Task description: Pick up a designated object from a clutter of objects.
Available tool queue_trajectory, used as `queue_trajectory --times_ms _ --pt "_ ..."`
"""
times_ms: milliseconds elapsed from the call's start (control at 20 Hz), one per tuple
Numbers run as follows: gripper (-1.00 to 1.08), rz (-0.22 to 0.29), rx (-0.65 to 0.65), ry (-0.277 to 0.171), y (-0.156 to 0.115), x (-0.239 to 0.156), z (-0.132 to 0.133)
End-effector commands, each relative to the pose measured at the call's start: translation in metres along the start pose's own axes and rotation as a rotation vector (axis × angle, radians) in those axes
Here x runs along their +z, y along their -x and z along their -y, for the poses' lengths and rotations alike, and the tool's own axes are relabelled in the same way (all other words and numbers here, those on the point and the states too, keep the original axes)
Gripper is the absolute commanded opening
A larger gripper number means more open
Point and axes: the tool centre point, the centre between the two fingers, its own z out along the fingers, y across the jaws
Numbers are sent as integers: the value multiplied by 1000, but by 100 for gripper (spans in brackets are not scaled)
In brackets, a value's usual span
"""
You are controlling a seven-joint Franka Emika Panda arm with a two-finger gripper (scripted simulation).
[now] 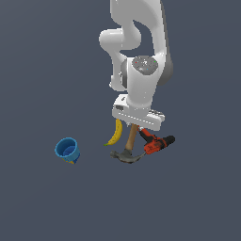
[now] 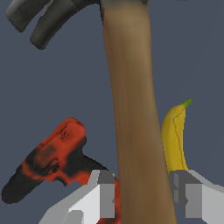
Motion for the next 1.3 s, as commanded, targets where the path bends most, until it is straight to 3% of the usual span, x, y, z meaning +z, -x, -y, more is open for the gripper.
queue_trajectory --times_ms 0,700,1250 --pt "-100 -4 -1 -2 6 -30 6" --pt "-100 -3 -6 -3 38 -170 33" --pt "-100 -3 -8 -5 47 -220 45"
